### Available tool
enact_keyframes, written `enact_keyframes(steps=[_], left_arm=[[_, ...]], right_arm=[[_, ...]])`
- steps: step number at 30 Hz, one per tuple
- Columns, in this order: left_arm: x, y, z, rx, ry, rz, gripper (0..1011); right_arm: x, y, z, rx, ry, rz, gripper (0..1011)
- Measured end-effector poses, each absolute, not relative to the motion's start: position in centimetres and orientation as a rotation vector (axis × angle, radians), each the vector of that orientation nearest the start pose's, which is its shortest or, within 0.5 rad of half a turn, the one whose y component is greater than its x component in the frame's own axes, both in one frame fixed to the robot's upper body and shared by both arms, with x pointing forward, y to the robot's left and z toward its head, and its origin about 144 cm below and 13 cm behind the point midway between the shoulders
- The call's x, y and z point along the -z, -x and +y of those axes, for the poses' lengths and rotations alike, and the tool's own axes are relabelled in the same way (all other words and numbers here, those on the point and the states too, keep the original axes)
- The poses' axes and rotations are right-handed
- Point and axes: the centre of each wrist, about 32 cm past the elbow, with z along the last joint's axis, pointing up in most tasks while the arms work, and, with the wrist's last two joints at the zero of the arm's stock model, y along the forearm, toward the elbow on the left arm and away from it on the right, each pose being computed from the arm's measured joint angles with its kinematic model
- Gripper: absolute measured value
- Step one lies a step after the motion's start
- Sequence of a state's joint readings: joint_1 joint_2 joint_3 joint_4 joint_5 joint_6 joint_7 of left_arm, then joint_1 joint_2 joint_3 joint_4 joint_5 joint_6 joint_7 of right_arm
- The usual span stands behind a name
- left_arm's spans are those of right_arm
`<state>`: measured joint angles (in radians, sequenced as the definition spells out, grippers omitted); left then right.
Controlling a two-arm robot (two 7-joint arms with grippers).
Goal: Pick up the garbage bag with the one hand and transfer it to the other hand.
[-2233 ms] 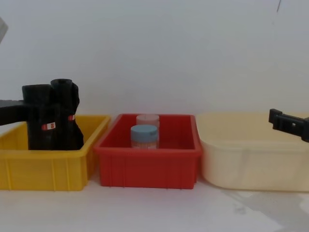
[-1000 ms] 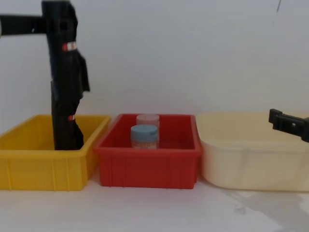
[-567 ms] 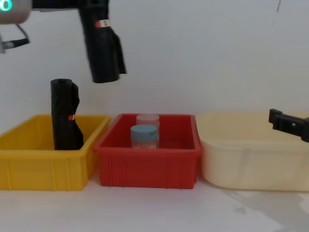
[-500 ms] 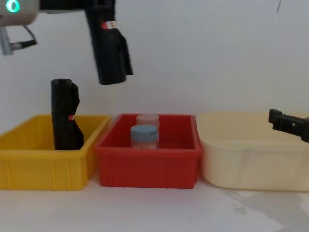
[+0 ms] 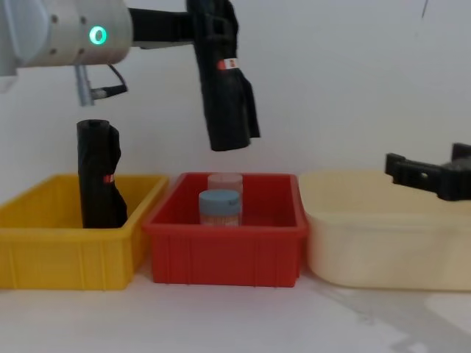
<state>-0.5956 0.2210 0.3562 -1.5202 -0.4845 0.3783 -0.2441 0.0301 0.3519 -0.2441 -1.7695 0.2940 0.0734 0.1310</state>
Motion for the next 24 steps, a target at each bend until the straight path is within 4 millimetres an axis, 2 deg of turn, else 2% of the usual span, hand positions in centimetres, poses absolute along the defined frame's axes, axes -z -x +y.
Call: enact_keyframes(steps=[11, 24], left_arm=[[-133.3, -58.0, 16.1, -0.871, 0.075, 0.023, 381], [-133.4, -57.5, 14.9, -0.812, 0.062, 0.023, 381]], right_arm=[[-122.1, -46.7, -22.2, 1.044, 0.018, -0.103, 1001], [-122.3, -48.7, -20.6, 1.032, 0.046, -0.037, 1001]])
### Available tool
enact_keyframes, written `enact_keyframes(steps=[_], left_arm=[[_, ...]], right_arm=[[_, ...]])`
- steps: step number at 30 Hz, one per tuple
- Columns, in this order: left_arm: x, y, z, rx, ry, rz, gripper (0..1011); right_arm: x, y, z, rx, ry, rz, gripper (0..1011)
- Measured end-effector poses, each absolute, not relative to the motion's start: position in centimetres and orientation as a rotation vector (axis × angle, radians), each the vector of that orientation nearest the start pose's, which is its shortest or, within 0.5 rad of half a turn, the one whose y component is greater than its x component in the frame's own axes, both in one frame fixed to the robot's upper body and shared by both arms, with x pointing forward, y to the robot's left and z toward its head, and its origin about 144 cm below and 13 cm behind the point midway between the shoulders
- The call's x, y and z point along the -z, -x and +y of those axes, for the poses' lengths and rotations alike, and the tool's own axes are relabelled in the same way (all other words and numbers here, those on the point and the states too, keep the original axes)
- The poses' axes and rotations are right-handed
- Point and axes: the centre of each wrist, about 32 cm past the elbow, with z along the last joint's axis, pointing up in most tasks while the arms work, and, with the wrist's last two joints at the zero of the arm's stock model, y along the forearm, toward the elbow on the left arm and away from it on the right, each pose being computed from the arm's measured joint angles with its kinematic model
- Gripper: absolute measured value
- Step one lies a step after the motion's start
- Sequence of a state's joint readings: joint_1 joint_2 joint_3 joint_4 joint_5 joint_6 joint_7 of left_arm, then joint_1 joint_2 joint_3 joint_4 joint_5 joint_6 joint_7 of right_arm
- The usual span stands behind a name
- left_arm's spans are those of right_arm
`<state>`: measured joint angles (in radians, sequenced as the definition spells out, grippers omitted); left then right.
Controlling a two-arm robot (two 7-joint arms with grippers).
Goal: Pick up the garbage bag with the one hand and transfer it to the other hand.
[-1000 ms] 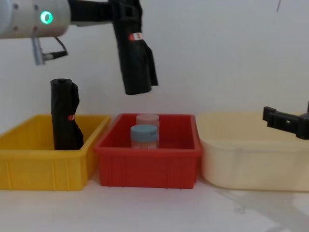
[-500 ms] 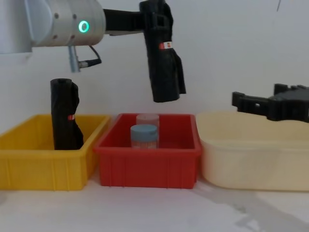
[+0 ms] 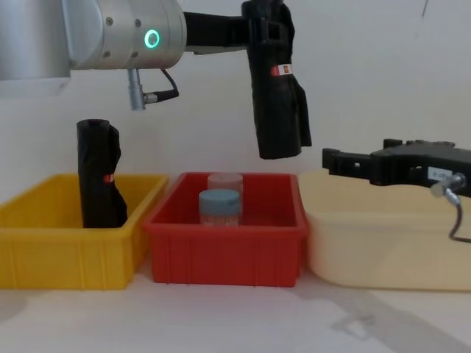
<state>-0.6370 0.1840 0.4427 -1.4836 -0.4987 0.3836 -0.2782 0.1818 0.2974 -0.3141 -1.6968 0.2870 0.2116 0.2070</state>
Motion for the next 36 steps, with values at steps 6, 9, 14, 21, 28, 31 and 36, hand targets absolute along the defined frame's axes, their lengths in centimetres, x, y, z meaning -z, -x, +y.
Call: enact_keyframes(steps=[6, 9, 14, 21, 28, 31, 36], left_arm=[[-133.5, -57.3, 14.6, -0.792, 0.056, 0.022, 381], [-133.5, -57.2, 14.5, -0.786, 0.053, 0.021, 381], [-133.5, -57.1, 14.4, -0.778, 0.050, 0.021, 381], [-133.5, -57.0, 14.3, -0.772, 0.048, 0.021, 381], [-133.5, -57.0, 14.3, -0.768, 0.046, 0.021, 381], [-133.5, -56.9, 14.3, -0.767, 0.046, 0.021, 381], [-133.5, -56.9, 14.3, -0.766, 0.045, 0.021, 381]], right_arm=[[-122.4, -49.7, -20.1, 1.038, 0.042, -0.006, 1001], [-122.7, -50.2, -19.9, 1.044, 0.038, 0.007, 1001], [-123.1, -50.7, -19.4, 1.044, 0.033, 0.023, 1001], [-123.9, -51.2, -18.7, 1.021, 0.030, 0.036, 1001], [-124.4, -51.2, -18.0, 0.990, 0.037, 0.058, 1001], [-124.5, -51.2, -17.8, 0.979, 0.044, 0.071, 1001], [-124.5, -51.1, -17.6, 0.964, 0.051, 0.082, 1001]])
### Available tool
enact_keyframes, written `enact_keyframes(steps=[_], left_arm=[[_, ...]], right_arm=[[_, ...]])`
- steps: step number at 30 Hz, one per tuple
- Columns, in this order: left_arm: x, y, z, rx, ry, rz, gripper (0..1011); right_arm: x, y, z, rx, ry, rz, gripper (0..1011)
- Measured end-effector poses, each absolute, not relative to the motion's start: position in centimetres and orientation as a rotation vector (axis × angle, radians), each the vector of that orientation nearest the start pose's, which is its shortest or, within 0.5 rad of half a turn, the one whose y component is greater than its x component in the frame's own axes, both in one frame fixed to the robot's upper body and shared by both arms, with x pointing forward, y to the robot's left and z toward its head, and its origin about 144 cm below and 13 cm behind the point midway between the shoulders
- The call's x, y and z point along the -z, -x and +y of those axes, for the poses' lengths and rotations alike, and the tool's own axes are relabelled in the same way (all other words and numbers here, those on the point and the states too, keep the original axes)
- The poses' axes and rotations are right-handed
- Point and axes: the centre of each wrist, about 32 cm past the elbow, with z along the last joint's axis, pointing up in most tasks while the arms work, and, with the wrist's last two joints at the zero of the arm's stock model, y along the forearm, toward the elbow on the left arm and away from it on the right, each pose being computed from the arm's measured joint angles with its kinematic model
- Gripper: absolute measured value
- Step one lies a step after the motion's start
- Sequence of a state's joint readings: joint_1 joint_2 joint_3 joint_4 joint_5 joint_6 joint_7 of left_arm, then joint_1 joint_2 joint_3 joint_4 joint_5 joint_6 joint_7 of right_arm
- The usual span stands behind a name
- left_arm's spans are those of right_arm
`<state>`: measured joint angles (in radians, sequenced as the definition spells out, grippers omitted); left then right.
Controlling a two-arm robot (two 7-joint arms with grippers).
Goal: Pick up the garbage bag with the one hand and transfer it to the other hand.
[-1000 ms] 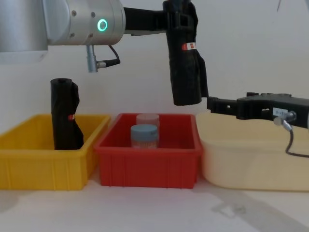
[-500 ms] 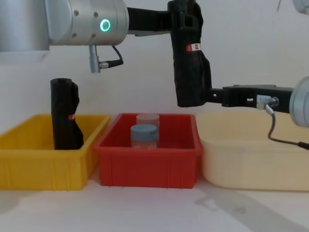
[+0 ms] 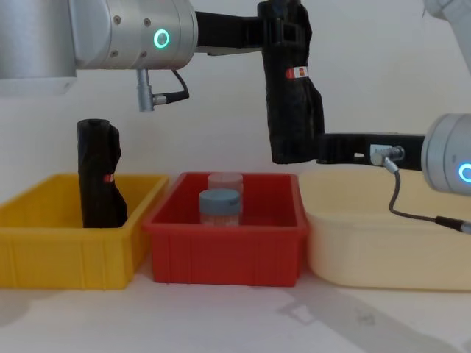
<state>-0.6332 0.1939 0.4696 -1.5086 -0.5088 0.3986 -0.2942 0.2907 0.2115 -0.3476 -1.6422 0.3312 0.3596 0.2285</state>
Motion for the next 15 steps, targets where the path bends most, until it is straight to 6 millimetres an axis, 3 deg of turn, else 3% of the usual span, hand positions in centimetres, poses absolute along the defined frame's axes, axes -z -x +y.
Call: enact_keyframes(steps=[15], left_arm=[[-133.5, -56.9, 14.2, -0.763, 0.044, 0.021, 381]], right_arm=[[-125.3, -51.3, -16.3, 0.931, 0.054, 0.028, 1001]])
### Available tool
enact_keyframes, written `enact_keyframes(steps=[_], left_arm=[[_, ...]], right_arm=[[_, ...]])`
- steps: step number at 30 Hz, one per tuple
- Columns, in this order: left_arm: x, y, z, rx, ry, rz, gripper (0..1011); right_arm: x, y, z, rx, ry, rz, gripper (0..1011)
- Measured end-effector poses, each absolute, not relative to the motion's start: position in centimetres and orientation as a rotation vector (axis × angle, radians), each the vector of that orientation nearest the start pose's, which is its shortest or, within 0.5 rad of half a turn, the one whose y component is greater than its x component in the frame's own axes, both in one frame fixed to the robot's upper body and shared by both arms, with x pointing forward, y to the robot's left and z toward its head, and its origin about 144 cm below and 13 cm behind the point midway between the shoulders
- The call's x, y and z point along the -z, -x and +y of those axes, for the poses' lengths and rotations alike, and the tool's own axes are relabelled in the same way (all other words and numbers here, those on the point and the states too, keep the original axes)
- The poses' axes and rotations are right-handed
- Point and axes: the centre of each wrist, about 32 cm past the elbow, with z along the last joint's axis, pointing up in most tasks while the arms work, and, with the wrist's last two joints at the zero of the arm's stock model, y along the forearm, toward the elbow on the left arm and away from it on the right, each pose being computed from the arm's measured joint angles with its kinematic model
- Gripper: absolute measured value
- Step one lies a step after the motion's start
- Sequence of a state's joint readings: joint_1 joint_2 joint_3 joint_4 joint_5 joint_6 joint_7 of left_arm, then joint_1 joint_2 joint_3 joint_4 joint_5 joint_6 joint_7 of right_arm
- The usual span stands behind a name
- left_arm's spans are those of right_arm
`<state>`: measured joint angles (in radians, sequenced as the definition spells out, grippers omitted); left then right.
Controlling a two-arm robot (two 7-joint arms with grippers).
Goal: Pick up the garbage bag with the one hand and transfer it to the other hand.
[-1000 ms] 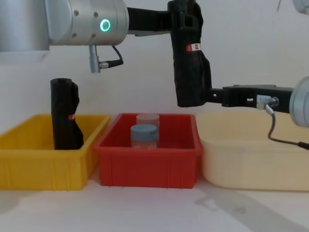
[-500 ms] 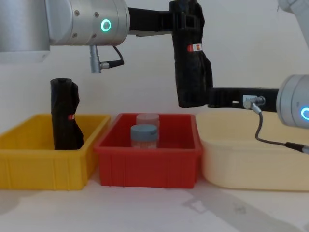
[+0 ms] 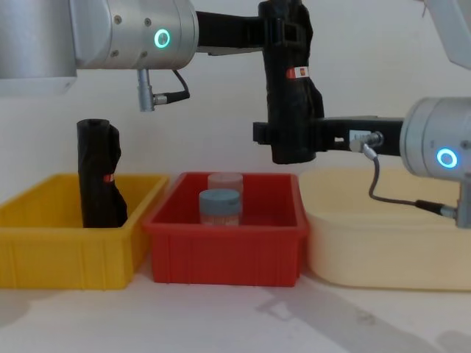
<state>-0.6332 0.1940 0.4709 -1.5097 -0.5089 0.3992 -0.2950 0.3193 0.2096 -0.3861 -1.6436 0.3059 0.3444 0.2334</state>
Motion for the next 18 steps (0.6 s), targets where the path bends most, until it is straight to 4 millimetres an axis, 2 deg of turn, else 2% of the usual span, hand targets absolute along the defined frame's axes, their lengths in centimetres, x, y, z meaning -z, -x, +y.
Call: enact_keyframes(steps=[18], left_arm=[[-133.5, -56.9, 14.2, -0.764, 0.044, 0.020, 381]], right_arm=[[-125.8, -51.7, -14.9, 0.921, 0.055, 0.001, 1001]])
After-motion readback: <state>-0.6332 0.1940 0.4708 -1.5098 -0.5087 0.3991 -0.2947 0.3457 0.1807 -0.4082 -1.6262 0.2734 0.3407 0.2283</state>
